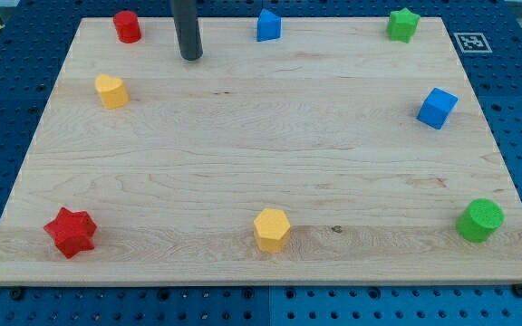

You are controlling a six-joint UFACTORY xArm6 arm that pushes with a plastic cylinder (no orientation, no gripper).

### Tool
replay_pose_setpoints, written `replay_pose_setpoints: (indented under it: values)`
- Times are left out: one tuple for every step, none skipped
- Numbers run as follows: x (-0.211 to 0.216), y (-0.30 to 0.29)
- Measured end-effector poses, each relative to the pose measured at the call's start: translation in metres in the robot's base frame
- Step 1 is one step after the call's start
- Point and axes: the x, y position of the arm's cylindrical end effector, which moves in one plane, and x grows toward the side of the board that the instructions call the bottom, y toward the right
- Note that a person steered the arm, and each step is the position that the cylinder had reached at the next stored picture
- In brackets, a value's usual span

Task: Push the yellow hexagon to the green circle

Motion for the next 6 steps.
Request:
replay_pose_setpoints:
  values:
    - [0.0, 0.0]
    - [-0.003, 0.0]
    - [-0.004, 0.0]
    - [-0.004, 0.0]
    - [-0.002, 0.003]
    - [0.045, 0.021]
